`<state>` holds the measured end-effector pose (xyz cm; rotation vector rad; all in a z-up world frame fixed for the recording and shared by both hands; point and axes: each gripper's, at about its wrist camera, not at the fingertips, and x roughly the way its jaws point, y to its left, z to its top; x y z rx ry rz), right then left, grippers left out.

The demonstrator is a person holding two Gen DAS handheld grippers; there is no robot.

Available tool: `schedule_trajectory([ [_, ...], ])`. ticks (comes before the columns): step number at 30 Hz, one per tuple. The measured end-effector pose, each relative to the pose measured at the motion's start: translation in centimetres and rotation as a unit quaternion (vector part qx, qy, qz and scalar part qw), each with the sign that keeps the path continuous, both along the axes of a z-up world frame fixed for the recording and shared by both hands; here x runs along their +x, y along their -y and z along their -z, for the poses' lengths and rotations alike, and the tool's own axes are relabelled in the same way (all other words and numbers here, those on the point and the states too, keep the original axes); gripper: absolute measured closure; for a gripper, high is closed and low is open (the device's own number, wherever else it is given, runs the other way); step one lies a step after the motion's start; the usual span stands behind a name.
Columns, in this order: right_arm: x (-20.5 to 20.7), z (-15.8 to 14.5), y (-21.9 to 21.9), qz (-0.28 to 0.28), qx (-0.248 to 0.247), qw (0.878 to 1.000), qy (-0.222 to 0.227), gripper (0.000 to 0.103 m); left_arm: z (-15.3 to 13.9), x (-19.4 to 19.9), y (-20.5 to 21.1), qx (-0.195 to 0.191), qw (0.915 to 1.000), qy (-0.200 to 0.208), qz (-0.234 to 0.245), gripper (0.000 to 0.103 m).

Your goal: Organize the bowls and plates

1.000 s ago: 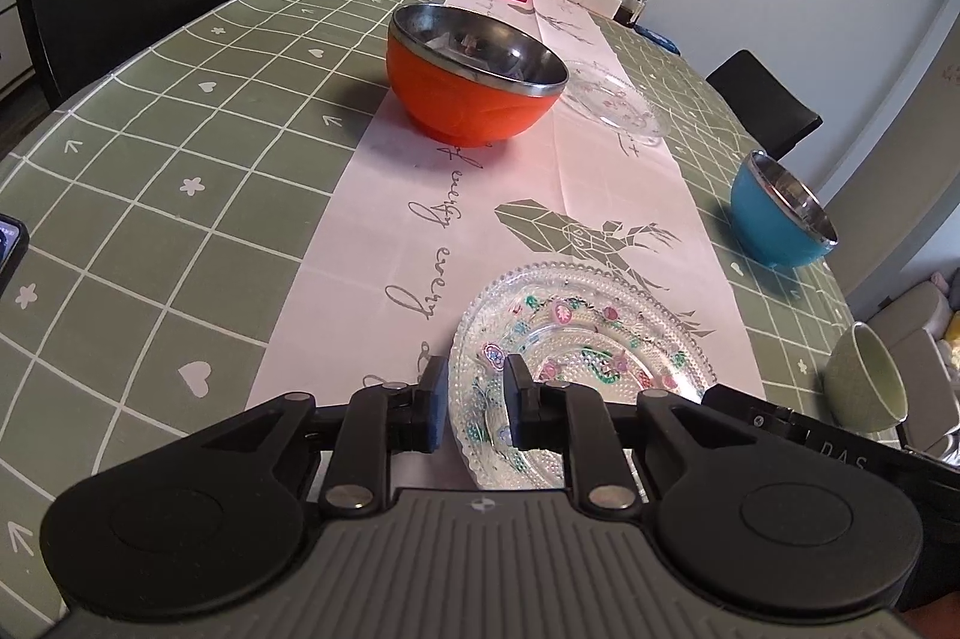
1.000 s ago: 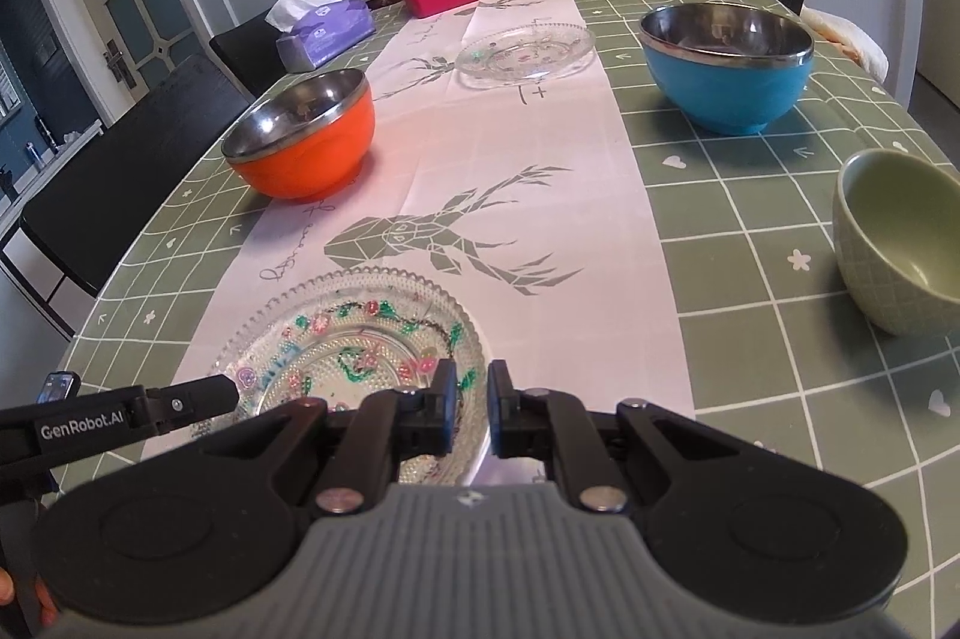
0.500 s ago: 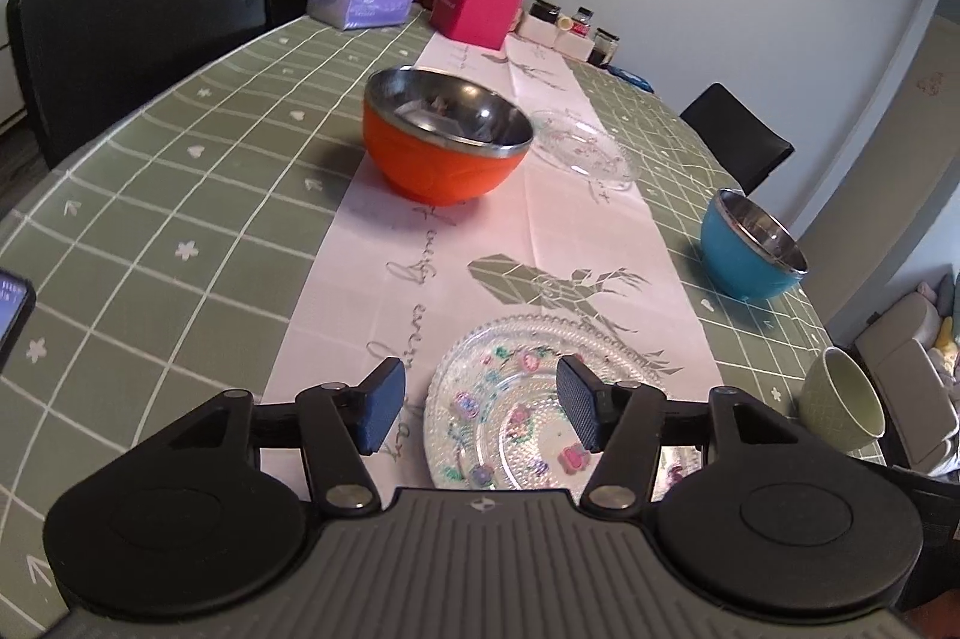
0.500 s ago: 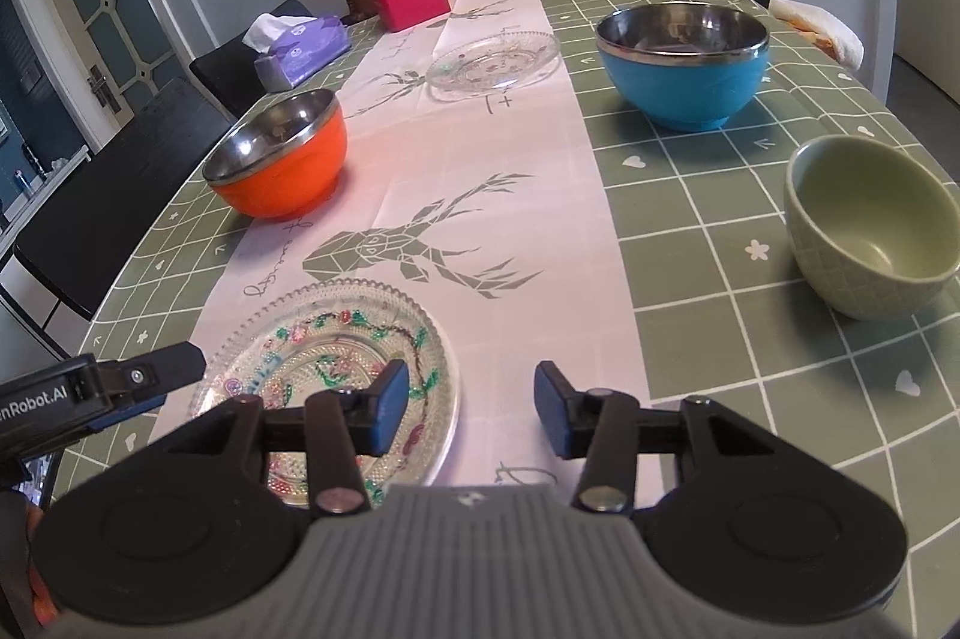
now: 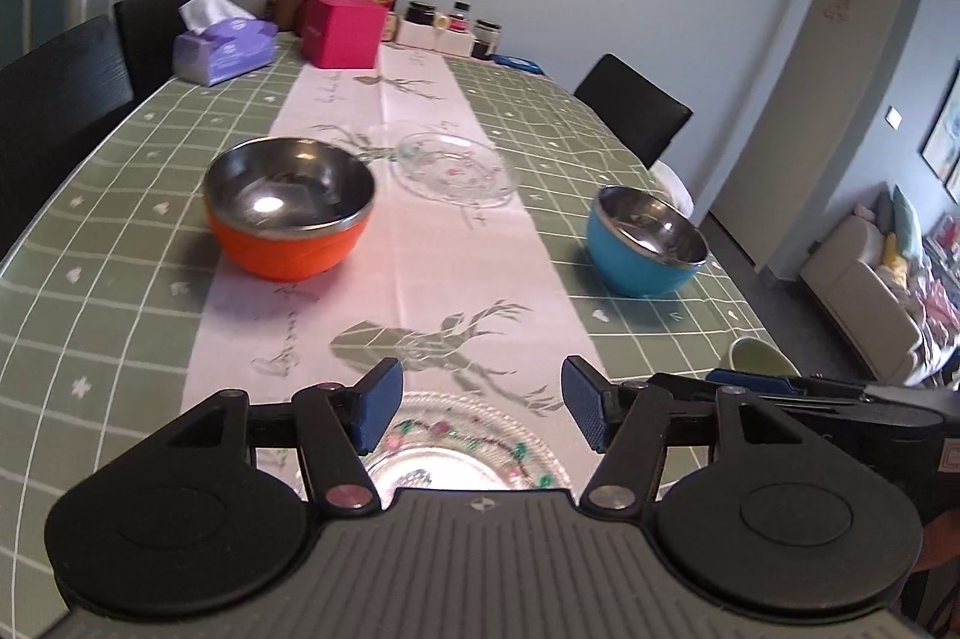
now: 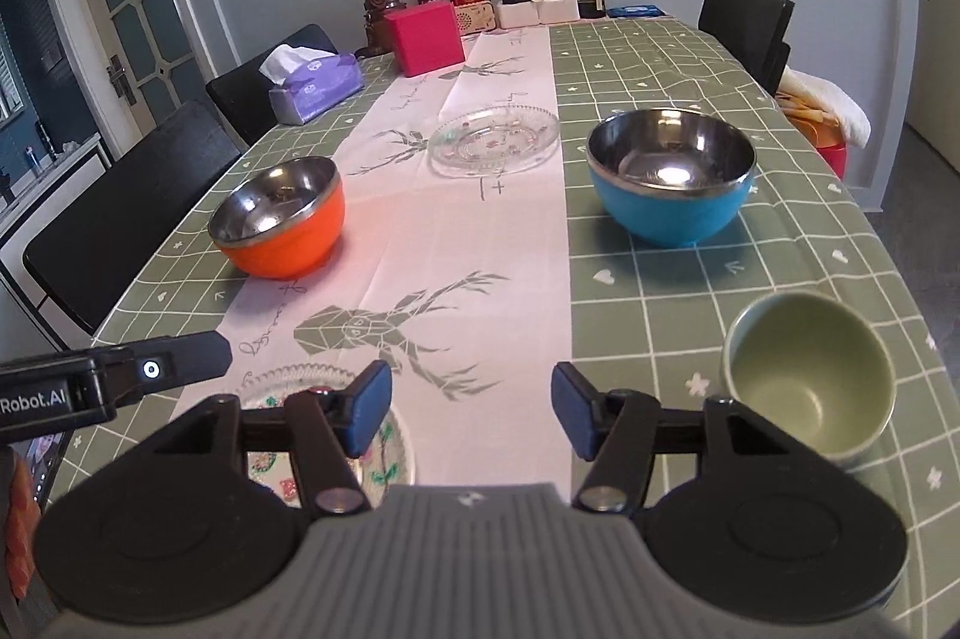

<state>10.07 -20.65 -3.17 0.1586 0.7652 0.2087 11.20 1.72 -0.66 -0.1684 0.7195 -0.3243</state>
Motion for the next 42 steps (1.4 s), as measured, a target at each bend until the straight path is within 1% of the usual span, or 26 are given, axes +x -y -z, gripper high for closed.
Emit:
schedule_trajectory([
  [3,0.9,-0.3,0.4,-0.010,-0.010,1.000,-0.007,0.044,-0.3,1.0,1.1,0.008,0.9998,-0.002,0.019,0.032],
  [7,2.0,-0.4,0.7,-0.023,-0.025,0.999,-0.015,0.044,0.0,2.3,2.4,0.013,0.9991,-0.015,0.038,0.031],
  [10,2.9,-0.4,1.1,-0.027,-0.033,0.999,-0.018,0.044,0.2,3.4,3.2,0.020,0.9985,-0.021,0.046,0.032],
  [14,4.2,-0.4,1.5,-0.033,-0.045,0.998,-0.019,0.044,0.5,4.9,4.4,0.018,0.9977,-0.032,0.057,0.031],
  [20,6.6,-0.5,2.6,-0.027,-0.052,0.998,-0.021,0.044,0.9,7.8,5.8,0.023,0.9959,-0.050,0.073,0.032],
  [23,8.1,-0.5,3.2,-0.022,-0.055,0.998,-0.022,0.044,1.1,9.4,6.0,0.029,0.9951,-0.059,0.074,0.033],
  [26,9.5,-0.6,3.5,-0.023,-0.060,0.998,-0.018,0.045,1.0,10.7,6.3,0.043,0.9946,-0.057,0.075,0.034],
  [30,11.8,-1.0,4.1,-0.023,-0.060,0.998,-0.021,0.045,0.1,12.5,6.7,0.067,0.9934,-0.041,0.084,0.034],
  [33,13.7,-1.7,4.2,-0.024,-0.055,0.998,-0.015,0.049,-0.8,14.4,6.9,0.082,0.9928,-0.030,0.082,0.035],
  [38,17.0,-2.7,3.6,-0.028,-0.059,0.998,-0.008,0.050,-1.4,17.8,6.6,0.091,0.9926,-0.037,0.072,0.038],
  [40,18.5,-2.8,3.4,-0.029,-0.052,0.998,-0.015,0.050,-1.4,19.1,6.4,0.096,0.9923,-0.039,0.067,0.041],
  [42,19.8,-2.8,3.0,-0.030,-0.048,0.998,-0.021,0.050,-1.4,20.3,6.2,0.098,0.9922,-0.045,0.062,0.042],
])
